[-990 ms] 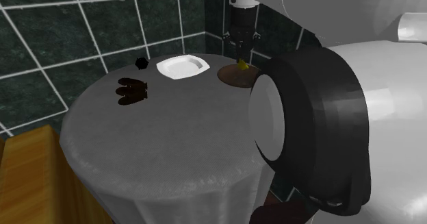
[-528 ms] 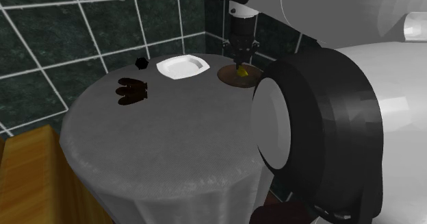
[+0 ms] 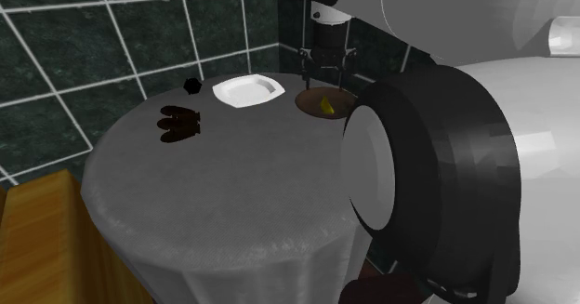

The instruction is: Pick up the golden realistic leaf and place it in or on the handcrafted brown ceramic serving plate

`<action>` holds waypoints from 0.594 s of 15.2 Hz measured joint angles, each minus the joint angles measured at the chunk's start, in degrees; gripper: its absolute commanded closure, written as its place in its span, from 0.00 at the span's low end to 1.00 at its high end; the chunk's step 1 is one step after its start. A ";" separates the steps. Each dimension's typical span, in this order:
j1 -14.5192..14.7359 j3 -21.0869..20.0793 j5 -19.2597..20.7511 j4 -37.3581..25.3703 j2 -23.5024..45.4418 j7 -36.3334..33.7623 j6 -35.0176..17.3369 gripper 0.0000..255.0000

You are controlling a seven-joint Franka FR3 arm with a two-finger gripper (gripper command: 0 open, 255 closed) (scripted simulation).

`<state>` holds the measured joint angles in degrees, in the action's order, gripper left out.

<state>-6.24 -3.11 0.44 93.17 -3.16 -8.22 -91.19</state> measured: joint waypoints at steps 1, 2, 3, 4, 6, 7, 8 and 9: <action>0.00 0.00 0.00 0.00 0.00 0.00 0.00 0.00; 0.00 0.00 0.00 0.00 0.00 0.00 0.00 0.00; -0.04 0.04 0.01 -1.24 0.22 0.09 0.99 0.00; 0.03 -0.04 0.03 -3.19 0.64 -0.06 2.50 0.00; 0.11 -0.13 0.12 -8.33 2.14 -0.20 6.11 0.00; 0.11 -0.13 0.13 -9.43 2.34 -0.17 7.03 0.00; 0.08 -0.10 0.14 -10.11 2.49 -0.11 7.57 0.00; 0.09 -0.11 0.15 -10.40 2.53 -0.13 7.84 0.00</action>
<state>-6.16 -3.22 0.59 82.77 -0.64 -8.35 -83.35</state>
